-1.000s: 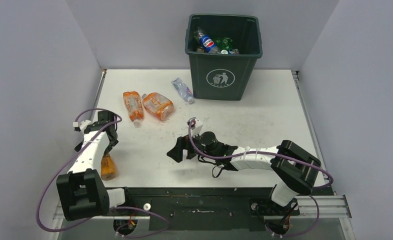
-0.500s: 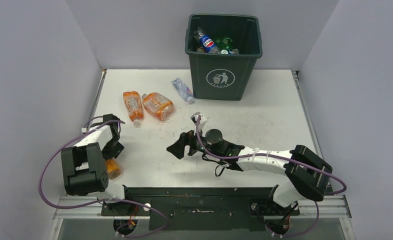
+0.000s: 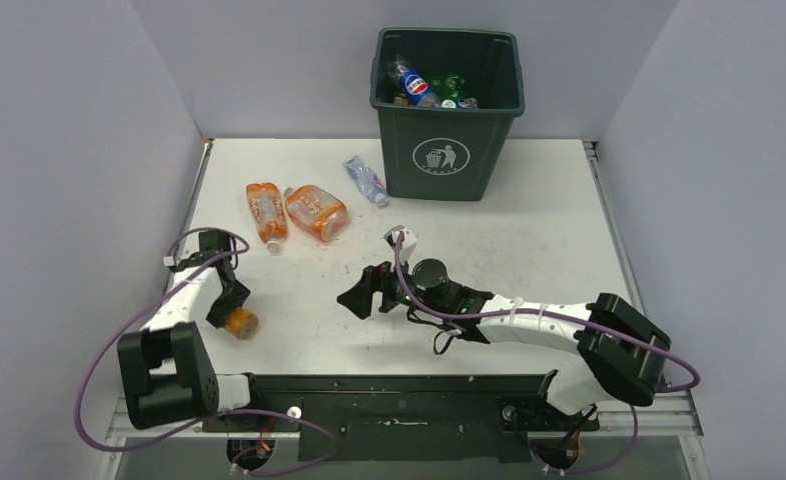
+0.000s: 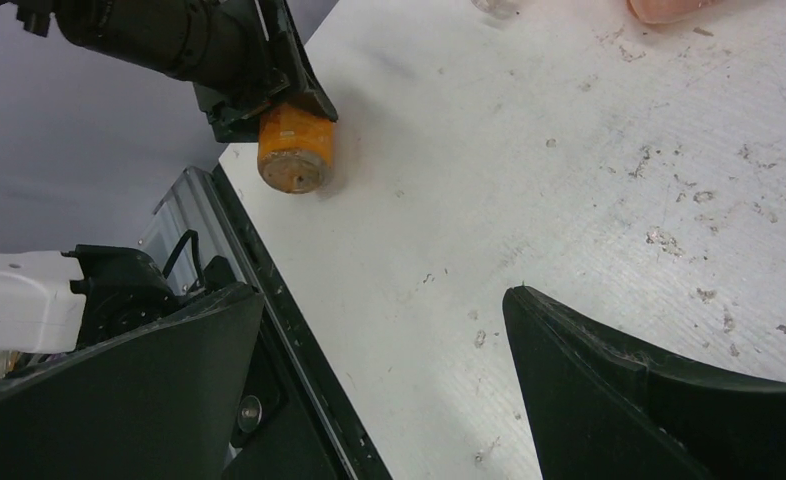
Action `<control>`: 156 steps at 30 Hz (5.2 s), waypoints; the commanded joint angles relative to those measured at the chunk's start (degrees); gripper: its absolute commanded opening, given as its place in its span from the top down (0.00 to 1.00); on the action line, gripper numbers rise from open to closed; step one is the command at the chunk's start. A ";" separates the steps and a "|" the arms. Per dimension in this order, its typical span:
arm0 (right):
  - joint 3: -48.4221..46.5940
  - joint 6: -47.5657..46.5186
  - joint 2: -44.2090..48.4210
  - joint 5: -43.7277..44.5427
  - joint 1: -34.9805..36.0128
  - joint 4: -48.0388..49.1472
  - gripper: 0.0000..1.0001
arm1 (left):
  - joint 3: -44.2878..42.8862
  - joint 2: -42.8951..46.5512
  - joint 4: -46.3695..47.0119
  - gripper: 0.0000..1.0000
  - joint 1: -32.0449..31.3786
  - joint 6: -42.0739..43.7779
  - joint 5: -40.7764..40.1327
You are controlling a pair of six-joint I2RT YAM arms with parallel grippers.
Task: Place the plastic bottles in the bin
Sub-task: Pick up the plastic bottle at the center of the board, then place the plastic bottle in the trash bin, then pick up the plastic bottle at the center of the board.
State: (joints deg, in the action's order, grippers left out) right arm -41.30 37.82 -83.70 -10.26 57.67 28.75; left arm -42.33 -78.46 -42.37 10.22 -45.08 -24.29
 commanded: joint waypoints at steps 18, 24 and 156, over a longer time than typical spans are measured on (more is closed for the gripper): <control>3.13 -16.60 28.40 10.75 0.48 -11.63 0.06 | -8.06 27.27 47.79 0.85 -41.89 21.24 37.57; 5.39 -17.48 38.30 16.66 0.12 -10.62 0.07 | -9.98 22.92 53.54 0.88 -43.70 34.10 54.16; 5.67 -3.19 15.87 11.02 -12.80 -4.20 0.07 | -12.29 -12.97 36.51 0.24 -11.80 13.39 10.25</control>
State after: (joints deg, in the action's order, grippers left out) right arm -36.71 34.35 -70.35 1.93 44.77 21.85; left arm -51.13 -89.58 -6.81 -1.45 -33.87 -15.16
